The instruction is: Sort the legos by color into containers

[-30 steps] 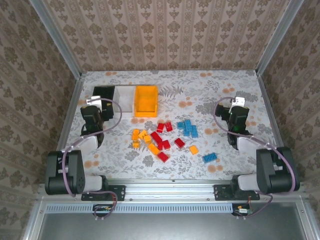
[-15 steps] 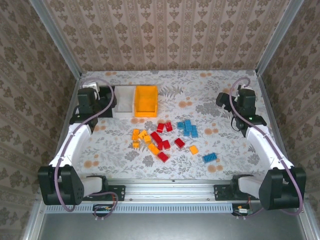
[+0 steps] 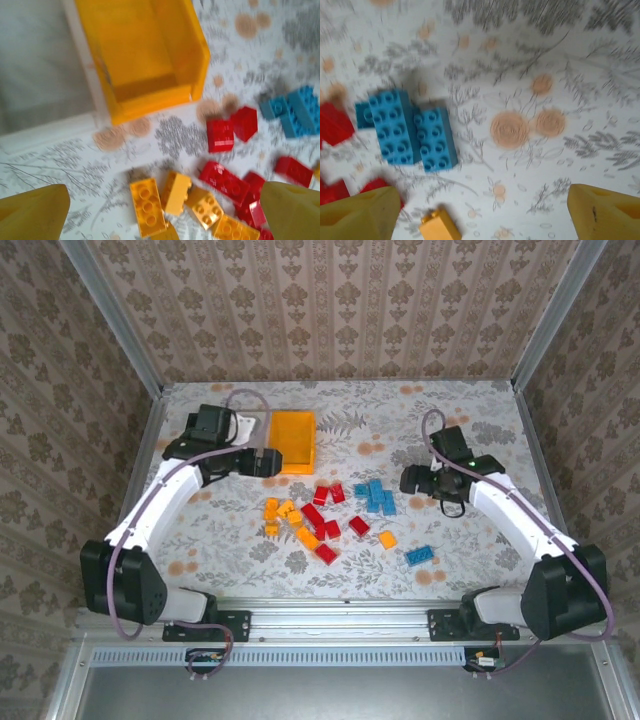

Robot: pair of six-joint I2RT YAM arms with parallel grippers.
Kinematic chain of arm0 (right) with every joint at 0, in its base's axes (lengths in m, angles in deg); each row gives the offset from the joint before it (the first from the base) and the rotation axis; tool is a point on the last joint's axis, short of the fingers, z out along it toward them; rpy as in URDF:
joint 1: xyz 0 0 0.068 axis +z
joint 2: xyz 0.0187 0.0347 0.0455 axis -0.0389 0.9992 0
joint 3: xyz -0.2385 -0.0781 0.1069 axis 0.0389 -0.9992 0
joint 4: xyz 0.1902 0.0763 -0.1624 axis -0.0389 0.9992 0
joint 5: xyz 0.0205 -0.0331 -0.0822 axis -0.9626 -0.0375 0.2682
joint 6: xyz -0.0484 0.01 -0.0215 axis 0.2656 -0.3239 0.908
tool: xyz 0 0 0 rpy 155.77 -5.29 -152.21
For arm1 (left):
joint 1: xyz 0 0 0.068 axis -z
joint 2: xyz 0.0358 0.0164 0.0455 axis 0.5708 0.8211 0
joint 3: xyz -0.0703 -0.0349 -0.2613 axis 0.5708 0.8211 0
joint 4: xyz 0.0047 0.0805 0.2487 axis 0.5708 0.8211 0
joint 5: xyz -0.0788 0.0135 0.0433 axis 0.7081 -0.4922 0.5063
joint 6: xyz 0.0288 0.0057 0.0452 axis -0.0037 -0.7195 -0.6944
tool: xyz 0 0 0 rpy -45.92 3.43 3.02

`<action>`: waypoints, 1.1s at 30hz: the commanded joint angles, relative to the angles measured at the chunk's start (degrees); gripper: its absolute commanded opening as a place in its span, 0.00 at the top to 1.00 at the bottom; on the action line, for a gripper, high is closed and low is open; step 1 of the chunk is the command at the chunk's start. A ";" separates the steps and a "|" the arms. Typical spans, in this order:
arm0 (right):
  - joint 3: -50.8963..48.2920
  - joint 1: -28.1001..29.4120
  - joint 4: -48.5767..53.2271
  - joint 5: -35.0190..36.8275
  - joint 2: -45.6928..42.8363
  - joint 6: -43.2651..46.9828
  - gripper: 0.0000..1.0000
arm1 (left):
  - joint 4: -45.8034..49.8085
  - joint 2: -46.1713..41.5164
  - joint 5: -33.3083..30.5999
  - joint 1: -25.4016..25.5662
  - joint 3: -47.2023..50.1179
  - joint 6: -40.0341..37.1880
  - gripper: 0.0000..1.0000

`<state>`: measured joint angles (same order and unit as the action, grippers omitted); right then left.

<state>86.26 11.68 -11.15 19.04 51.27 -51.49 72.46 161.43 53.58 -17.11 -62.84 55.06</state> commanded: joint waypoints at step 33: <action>-17.10 11.75 4.18 1.04 3.33 -15.94 0.05 | 1.33 -0.03 -0.60 -1.17 3.49 -2.88 0.00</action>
<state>69.95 22.83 -4.35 21.38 53.28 -65.72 73.97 162.58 52.90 -17.87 -60.37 52.22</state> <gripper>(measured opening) 0.955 0.997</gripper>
